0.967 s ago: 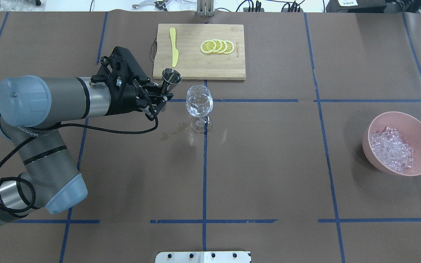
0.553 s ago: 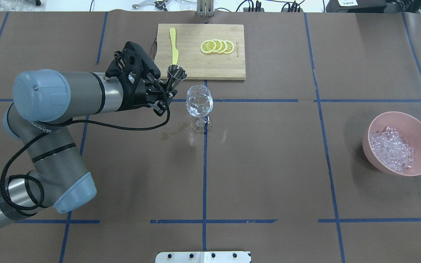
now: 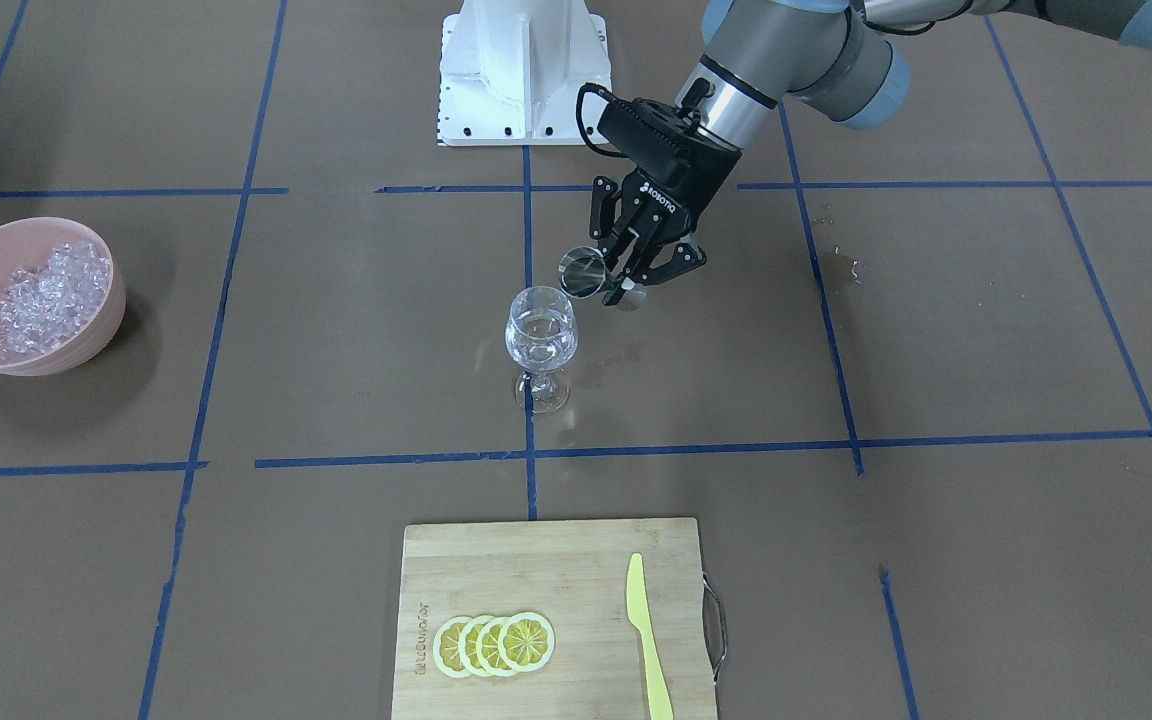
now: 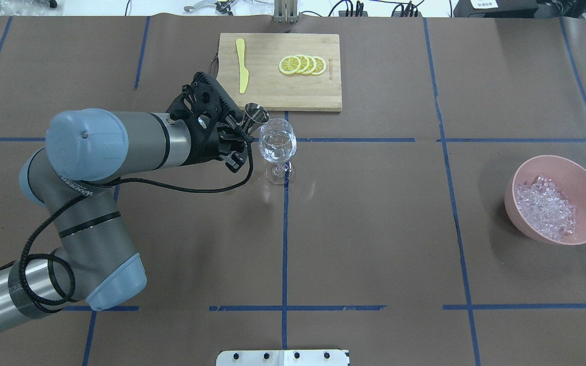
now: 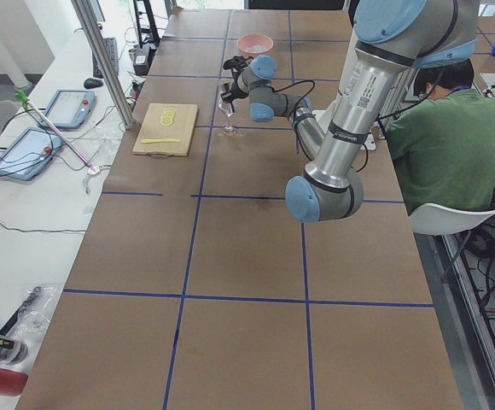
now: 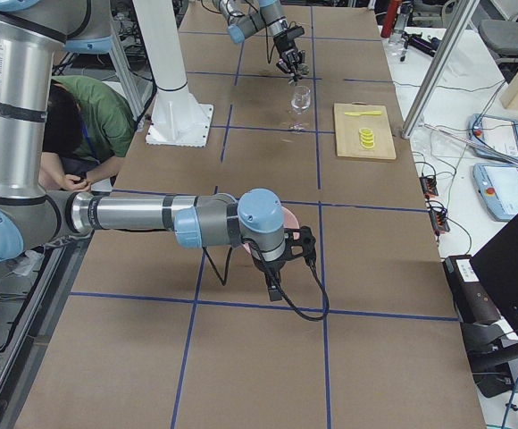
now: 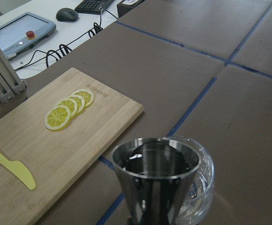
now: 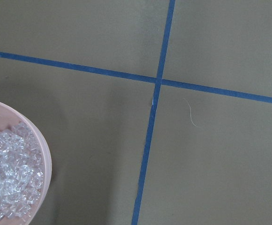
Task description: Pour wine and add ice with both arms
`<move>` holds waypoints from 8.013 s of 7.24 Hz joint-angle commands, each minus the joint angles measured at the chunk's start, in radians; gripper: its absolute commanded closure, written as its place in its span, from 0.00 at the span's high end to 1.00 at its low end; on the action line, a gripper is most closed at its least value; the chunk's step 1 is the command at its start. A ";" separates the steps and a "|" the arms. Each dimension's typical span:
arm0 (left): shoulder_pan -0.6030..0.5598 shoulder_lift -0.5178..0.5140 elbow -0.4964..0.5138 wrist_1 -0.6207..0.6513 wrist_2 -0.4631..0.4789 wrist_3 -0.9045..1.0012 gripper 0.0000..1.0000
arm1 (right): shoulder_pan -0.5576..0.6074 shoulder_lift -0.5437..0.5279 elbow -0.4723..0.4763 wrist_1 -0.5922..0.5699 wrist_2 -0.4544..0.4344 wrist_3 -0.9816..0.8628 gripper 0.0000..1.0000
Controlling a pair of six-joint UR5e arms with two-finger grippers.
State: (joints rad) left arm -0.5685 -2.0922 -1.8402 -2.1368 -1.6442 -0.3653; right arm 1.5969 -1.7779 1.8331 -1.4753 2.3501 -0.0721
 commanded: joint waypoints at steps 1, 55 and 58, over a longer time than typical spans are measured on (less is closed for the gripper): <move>0.013 -0.019 -0.001 0.061 0.006 0.009 0.00 | 0.000 0.000 0.000 0.000 0.000 0.000 1.00; 0.194 0.612 0.108 -0.689 0.862 -0.654 0.00 | 0.018 -0.038 0.015 0.001 0.002 -0.003 1.00; 0.286 0.609 0.188 -0.690 0.966 -0.750 0.00 | 0.020 -0.038 0.012 0.022 0.002 -0.002 1.00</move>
State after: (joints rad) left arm -0.3336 -1.4821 -1.6758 -2.8252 -0.7419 -1.0902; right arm 1.6161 -1.8162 1.8478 -1.4682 2.3516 -0.0749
